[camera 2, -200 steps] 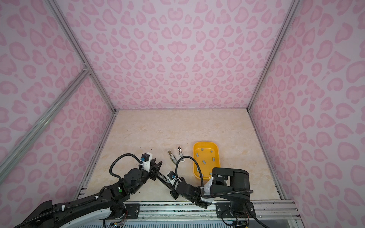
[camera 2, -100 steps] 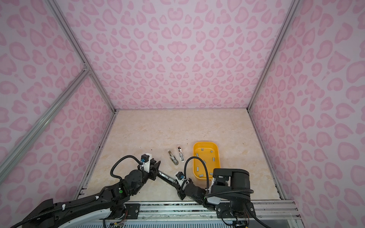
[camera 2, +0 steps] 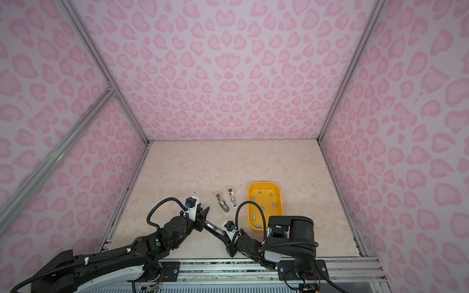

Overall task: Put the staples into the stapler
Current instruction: 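Press the stapler's top arm shut with the left gripper while the right holds the base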

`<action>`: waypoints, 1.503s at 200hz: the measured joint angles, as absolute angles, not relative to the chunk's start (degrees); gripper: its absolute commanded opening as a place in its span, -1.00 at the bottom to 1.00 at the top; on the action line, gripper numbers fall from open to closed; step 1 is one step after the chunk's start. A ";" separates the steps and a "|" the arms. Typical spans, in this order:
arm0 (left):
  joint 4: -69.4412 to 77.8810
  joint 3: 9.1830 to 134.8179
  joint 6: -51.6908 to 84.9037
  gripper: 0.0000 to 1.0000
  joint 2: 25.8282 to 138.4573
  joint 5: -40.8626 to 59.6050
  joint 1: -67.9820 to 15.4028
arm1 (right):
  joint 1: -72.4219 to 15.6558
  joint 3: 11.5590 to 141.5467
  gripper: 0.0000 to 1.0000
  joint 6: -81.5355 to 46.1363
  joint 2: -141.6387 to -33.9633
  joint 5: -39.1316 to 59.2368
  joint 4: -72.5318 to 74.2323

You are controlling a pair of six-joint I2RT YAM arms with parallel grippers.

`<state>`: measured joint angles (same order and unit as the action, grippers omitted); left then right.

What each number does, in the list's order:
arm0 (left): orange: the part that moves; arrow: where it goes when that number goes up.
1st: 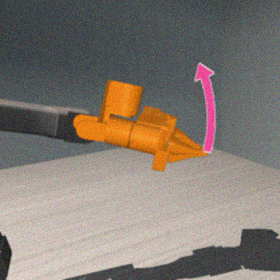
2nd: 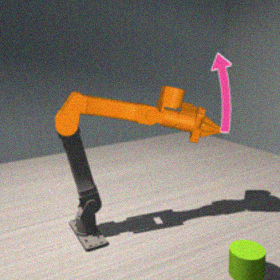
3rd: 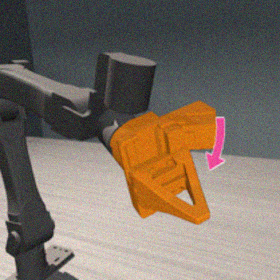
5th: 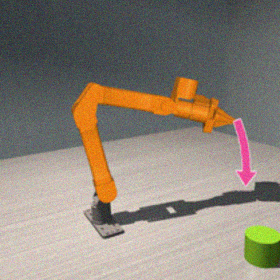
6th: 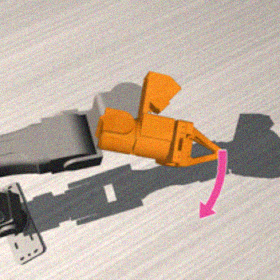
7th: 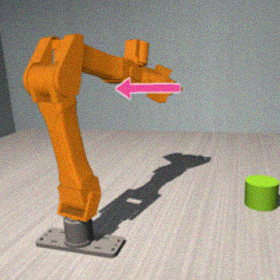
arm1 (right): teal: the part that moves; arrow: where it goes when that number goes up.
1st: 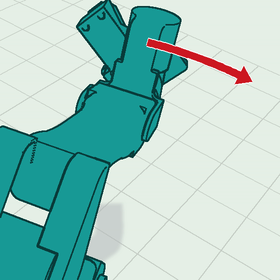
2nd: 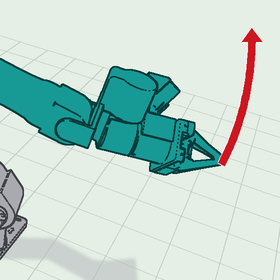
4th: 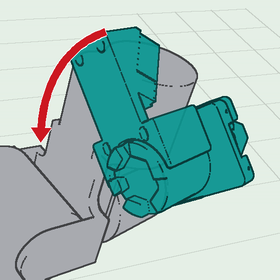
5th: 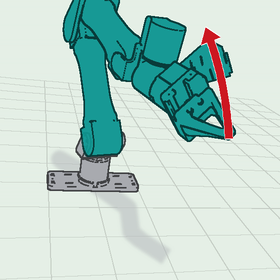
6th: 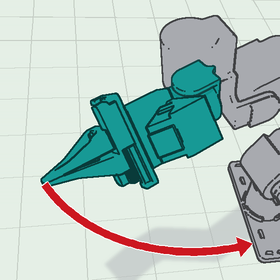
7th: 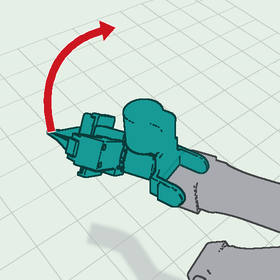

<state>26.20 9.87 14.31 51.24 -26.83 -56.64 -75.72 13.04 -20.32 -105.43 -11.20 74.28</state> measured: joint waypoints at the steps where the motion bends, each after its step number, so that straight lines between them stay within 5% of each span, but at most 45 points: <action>1: 26.22 9.87 14.28 -0.06 51.31 -26.74 -56.66 | -75.72 13.06 -0.69 -20.29 -105.45 -11.14 74.28; 102: 26.94 13.63 6.48 0.05 62.98 -28.53 -67.66 | -75.64 12.53 -0.87 -21.10 -106.19 -10.94 76.58; 157: 29.30 12.86 8.14 0.69 65.89 -22.68 -69.91 | -75.64 11.88 -0.87 -21.39 -106.39 -10.96 77.32; 220: 31.92 11.55 9.02 0.78 66.35 -22.15 -73.19 | -75.68 11.68 -0.86 -20.58 -107.57 -11.18 79.02; 258: 31.86 9.58 8.97 0.82 61.80 -21.12 -73.47 | -75.64 11.42 -0.66 -20.82 -107.81 -11.18 79.79; 300: 29.23 6.26 9.43 0.87 48.12 -24.67 -73.52 | -75.64 10.72 -0.16 -20.97 -107.42 -11.42 79.79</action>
